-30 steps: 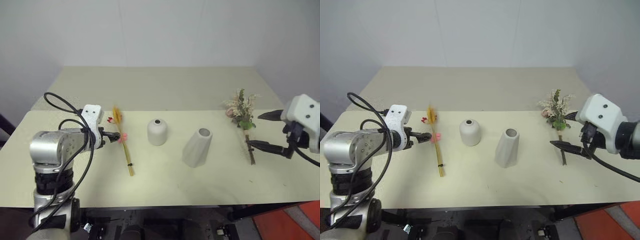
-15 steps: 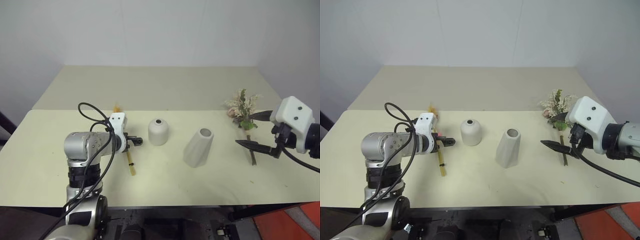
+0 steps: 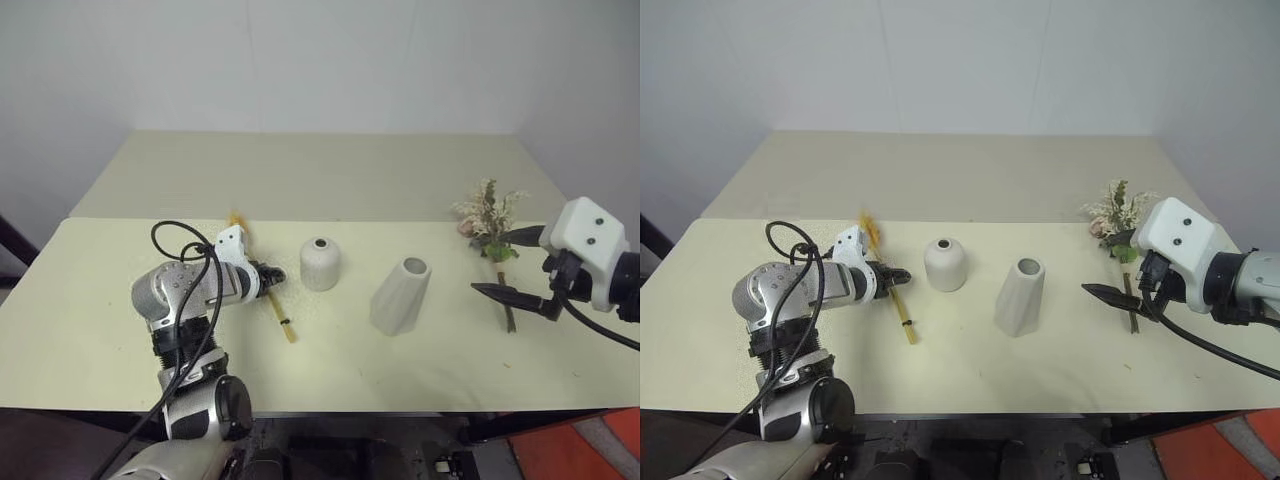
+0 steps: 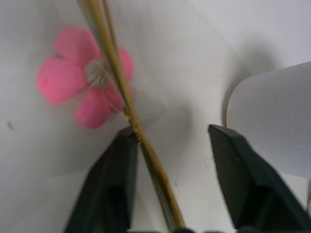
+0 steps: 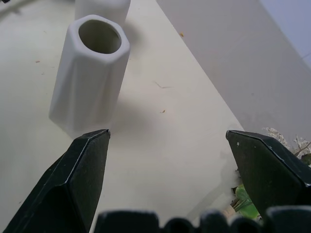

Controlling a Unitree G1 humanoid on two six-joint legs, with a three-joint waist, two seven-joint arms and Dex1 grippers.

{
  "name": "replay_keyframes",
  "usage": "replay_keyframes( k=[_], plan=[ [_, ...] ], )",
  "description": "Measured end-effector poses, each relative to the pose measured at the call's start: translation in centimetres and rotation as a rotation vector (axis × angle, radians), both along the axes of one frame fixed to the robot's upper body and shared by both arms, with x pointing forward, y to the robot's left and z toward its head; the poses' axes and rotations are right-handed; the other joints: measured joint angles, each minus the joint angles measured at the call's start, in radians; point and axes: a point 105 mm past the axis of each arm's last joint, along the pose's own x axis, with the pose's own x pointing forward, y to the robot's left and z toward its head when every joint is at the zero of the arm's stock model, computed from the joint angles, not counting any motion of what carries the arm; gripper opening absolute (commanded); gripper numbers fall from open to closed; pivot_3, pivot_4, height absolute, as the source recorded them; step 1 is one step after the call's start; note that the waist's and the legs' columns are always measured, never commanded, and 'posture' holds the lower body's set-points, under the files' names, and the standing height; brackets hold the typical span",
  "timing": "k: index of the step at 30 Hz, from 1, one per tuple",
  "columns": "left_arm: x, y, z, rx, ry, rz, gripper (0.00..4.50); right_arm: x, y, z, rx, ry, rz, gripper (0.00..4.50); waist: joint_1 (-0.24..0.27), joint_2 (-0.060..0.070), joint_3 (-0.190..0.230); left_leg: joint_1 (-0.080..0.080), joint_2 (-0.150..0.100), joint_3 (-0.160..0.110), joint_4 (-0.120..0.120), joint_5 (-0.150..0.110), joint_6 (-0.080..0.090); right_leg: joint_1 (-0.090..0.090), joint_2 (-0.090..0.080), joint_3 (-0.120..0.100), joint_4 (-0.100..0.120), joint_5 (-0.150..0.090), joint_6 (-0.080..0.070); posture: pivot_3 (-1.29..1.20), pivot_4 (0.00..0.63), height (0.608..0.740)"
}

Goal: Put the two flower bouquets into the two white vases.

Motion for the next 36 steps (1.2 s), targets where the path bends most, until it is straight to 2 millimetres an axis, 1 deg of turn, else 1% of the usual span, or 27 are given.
replay_keyframes(
  k=[3, 4, 5, 10, 13, 14, 17, 19, 20, 23, 25, 27, 29, 33, 36],
  plan=[
    [-0.1, 0.4, -0.2, -0.005, 0.016, 0.03, 0.39, 0.0, 0.0, -0.1, 0.007, -0.001, -0.002, 4.5, 0.0, 0.0, 0.0, -0.001, 0.0, -0.001, 0.0, 0.0, 0.0, 0.0, 0.0, 0.0, 0.0, 0.0, 0.0, 0.0, 0.15, 0.74],
    [-0.1, 0.5, -0.3, -0.005, 0.019, 0.037, 0.16, 0.0, 0.0, -0.1, 0.008, -0.001, -0.002, 4.5, 0.0, 0.0, 0.0, -0.001, 0.0, -0.001, 0.0, 0.0, -0.001, 0.0, 0.0, 0.0, 0.0, 0.0, 0.0, 0.0, 0.15, 0.74],
    [-0.1, 0.6, -0.3, -0.007, 0.023, 0.046, 0.03, 0.1, 0.0, -0.1, 0.01, -0.001, -0.003, 4.5, 0.0, 0.0, 0.0, -0.001, -0.001, -0.001, 0.0, 0.0, -0.001, -0.001, 0.0, -0.001, 0.0, 0.0, 0.0, 0.0, 0.15, 0.74],
    [-0.1, 1.5, -0.4, -0.031, 0.04, 0.095, 0.03, 0.1, 0.0, -0.1, 0.013, -0.002, -0.007, 4.5, 0.0, 0.0, 0.0, -0.001, -0.001, -0.002, 0.0, 0.001, -0.001, 0.0, 0.0, -0.001, 0.0, 0.0, 0.0, 0.0, 0.15, 0.74],
    [0.3, 2.1, 0.4, -0.032, 0.029, 0.156, 0.03, 0.2, -0.1, -0.2, 0.019, 0.0, -0.009, 4.5, 0.001, 0.0, 0.0, -0.002, -0.002, -0.002, 0.0, 0.001, -0.001, 0.0, -0.001, -0.002, -0.001, 0.0, 0.0, 0.0, 0.15, 0.74],
    [0.5, 2.2, 0.9, -0.034, 0.003, 0.173, 0.03, 0.2, -0.1, -0.2, 0.02, -0.001, -0.01, 4.5, 0.001, 0.0, 0.0, -0.002, -0.002, -0.003, 0.0, 0.001, -0.001, 0.0, -0.001, -0.002, -0.001, 0.0, 0.0, 0.0, 0.15, 0.74],
    [1.5, 2.8, 3.4, -0.066, -0.151, 0.227, 0.03, 0.2, -0.1, -0.2, 0.02, -0.003, -0.014, 4.5, 0.001, 0.0, 0.0, -0.004, -0.002, -0.003, 0.0, 0.002, -0.003, -0.002, -0.001, -0.002, -0.001, 0.0, 0.0, 0.0, 0.15, 0.74],
    [2.4, 3.0, 6.0, -0.112, -0.323, 0.24, 0.03, 0.3, -0.1, -0.2, 0.02, -0.006, -0.015, 4.5, 0.002, 0.0, 0.0, -0.005, -0.002, -0.003, 0.0, 0.003, -0.006, -0.002, -0.001, -0.003, -0.001, 0.0, 0.0, 0.0, 0.15, 0.74],
    [2.7, 3.1, 8.1, -0.162, -0.452, 0.233, 0.03, 0.3, -0.1, -0.2, 0.021, -0.008, -0.016, 4.5, 0.003, 0.0, 0.0, -0.005, -0.002, -0.003, 0.0, 0.003, -0.006, -0.002, -0.001, -0.003, -0.001, 0.0, 0.0, 0.0, 0.15, 0.74],
    [2.4, 2.7, 13.4, -0.341, -0.773, 0.164, 0.03, 0.3, 0.0, -0.2, 0.032, -0.015, -0.019, 4.5, 0.004, 0.0, 0.0, -0.005, -0.002, -0.003, 0.0, 0.003, -0.006, -0.002, -0.001, -0.003, -0.001, 0.0, -0.001, 0.0, 0.15, 0.74],
    [2.0, 2.4, 15.2, -0.429, -0.906, 0.11, 0.03, 0.3, 0.0, -0.2, 0.032, -0.019, -0.023, 4.5, 0.005, 0.0, 0.0, -0.005, -0.003, -0.003, 0.0, 0.003, -0.006, -0.001, -0.001, -0.003, -0.001, 0.0, 0.0, 0.0, 0.15, 0.74],
    [2.0, 1.7, 16.2, -0.483, -0.999, 0.035, 0.03, 0.3, 0.0, -0.2, 0.032, -0.023, -0.026, 4.5, 0.005, 0.0, 0.0, -0.005, -0.003, -0.003, 0.001, 0.003, -0.005, -0.001, -0.001, -0.003, -0.001, 0.0, -0.001, 0.0, 0.15, 0.74],
    [2.2, 0.1, 16.6, -0.506, -1.062, -0.076, 0.03, 0.2, 0.1, -0.1, 0.029, -0.028, -0.025, 4.5, 0.005, 0.0, 0.0, -0.005, -0.003, -0.004, 0.002, 0.003, -0.004, -0.001, -0.001, -0.003, -0.001, 0.0, 0.0, 0.0, 0.15, 0.74],
    [2.8, -2.8, 16.3, -0.481, -1.093, -0.276, 0.03, -0.3, 0.0, 0.3, 0.026, -0.038, -0.036, 4.5, 0.005, 0.0, 0.0, -0.007, -0.003, -0.004, 0.003, 0.001, -0.002, -0.001, -0.001, -0.003, -0.001, 0.0, 0.0, 0.0, 0.15, 0.74],
    [3.4, -3.7, 16.1, -0.413, -1.114, -0.37, 0.03, -1.0, -0.2, 0.3, 0.018, -0.037, -0.059, 4.5, 0.005, 0.0, 0.0, -0.007, -0.003, -0.004, 0.003, 0.001, -0.001, -0.001, -0.001, -0.003, -0.001, 0.0, 0.0, 0.0, 0.15, 0.74]
  ],
)
